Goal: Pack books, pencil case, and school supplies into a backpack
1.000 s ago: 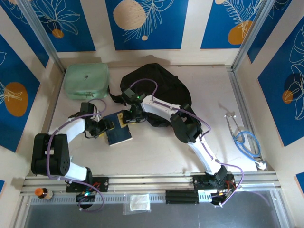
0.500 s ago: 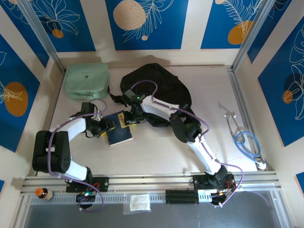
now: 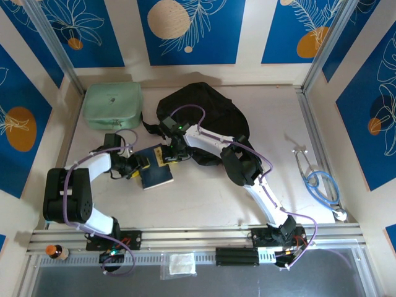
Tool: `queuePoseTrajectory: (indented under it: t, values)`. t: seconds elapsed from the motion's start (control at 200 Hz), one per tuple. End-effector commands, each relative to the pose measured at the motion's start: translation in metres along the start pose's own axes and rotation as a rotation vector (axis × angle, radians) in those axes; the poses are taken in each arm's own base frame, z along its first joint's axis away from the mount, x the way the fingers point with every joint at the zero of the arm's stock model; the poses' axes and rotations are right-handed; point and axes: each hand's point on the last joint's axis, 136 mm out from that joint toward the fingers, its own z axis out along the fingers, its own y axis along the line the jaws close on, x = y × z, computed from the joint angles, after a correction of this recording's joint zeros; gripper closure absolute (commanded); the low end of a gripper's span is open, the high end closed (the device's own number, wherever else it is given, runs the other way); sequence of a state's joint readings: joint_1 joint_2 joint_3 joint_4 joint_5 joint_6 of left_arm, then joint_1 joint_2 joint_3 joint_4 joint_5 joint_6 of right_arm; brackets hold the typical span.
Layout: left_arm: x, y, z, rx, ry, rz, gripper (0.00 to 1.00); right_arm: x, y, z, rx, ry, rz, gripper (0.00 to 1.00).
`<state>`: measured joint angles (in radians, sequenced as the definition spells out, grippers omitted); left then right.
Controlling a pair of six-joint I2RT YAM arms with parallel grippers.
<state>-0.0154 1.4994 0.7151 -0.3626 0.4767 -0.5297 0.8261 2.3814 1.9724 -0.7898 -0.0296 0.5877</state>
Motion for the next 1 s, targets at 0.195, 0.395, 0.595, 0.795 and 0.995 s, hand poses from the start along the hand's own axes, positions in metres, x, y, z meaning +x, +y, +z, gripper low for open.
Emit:
queuePoseTrajectory:
  t: [0.195,0.395,0.595,0.795,0.995]
  values:
    - [0.0,-0.08,-0.046,0.352,-0.047,0.086,0.53,0.018,-0.031,0.02,0.079,0.076,0.054,0.81]
    - [0.002,-0.065,-0.028,0.313,-0.008,0.038,0.6,0.017,-0.033,0.019,0.08,0.073,0.054,0.81]
    - [0.0,-0.058,-0.018,0.283,0.005,0.023,0.67,0.017,-0.033,0.019,0.08,0.072,0.056,0.81]
    - [-0.002,-0.054,-0.015,0.263,0.0,0.017,0.78,0.014,-0.03,0.014,0.072,0.056,0.05,0.81]
    - [-0.009,-0.033,-0.022,0.14,-0.038,0.036,0.96,-0.009,-0.007,-0.053,-0.064,-0.076,0.007,0.79]
